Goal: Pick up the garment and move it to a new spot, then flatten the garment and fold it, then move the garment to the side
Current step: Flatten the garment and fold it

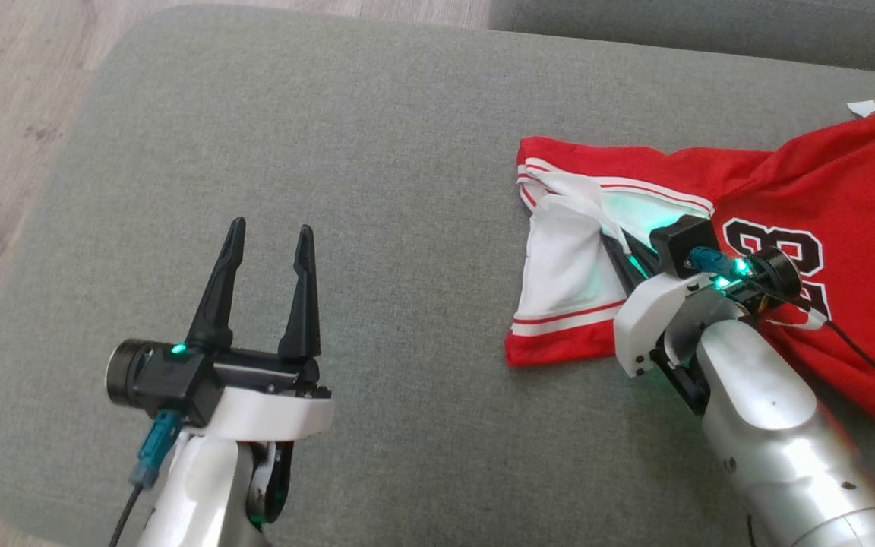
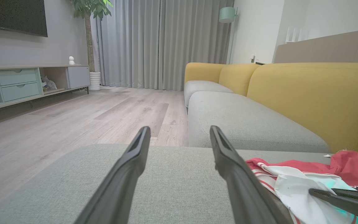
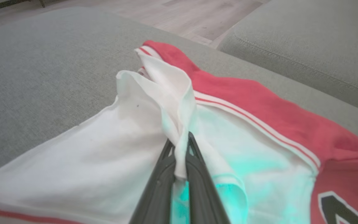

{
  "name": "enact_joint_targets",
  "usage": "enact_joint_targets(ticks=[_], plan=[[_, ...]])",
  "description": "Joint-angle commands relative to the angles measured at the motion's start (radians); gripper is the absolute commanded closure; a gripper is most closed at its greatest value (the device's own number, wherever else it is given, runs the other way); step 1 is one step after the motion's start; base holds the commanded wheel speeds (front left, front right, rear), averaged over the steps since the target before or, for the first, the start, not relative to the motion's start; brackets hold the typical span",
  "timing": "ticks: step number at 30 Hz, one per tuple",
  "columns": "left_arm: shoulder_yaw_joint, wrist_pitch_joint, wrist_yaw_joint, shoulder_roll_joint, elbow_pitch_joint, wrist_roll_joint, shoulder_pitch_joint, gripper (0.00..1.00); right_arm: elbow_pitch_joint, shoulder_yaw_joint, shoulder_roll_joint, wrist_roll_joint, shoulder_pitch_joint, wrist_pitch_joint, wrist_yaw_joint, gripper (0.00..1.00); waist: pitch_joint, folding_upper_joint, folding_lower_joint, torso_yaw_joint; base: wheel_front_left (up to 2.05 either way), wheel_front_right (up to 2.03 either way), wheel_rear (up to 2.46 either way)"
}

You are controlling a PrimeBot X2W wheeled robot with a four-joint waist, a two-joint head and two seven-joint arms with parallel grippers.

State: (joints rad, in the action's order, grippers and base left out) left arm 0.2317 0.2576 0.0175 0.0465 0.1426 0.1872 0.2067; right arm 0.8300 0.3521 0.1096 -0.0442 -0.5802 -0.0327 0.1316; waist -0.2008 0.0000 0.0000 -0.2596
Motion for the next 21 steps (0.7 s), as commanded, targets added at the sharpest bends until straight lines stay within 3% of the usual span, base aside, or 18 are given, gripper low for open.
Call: enact_joint_targets(ticks=[1,12,21], plan=[[-0.025,0.004,-0.005,0.004,-0.028,0.01,0.035,0.0,-0.022,0.021,-0.017,-0.007,-0.032,-0.02,-0.001,1.0,0.003,0.0,0.0,0.001,0.0,0.0,0.0],[-0.034,0.004,-0.009,0.004,-0.029,0.013,0.03,0.0,-0.038,0.129,-0.058,-0.122,-0.112,-0.126,-0.001,1.0,0.019,0.0,0.0,-0.004,0.0,0.0,0.0],[-0.051,0.004,-0.007,0.004,-0.031,0.005,0.038,0.0,-0.097,0.265,-0.059,-0.254,-0.196,-0.176,-0.001,1.0,0.035,0.0,0.0,-0.05,0.0,0.0,0.0]])
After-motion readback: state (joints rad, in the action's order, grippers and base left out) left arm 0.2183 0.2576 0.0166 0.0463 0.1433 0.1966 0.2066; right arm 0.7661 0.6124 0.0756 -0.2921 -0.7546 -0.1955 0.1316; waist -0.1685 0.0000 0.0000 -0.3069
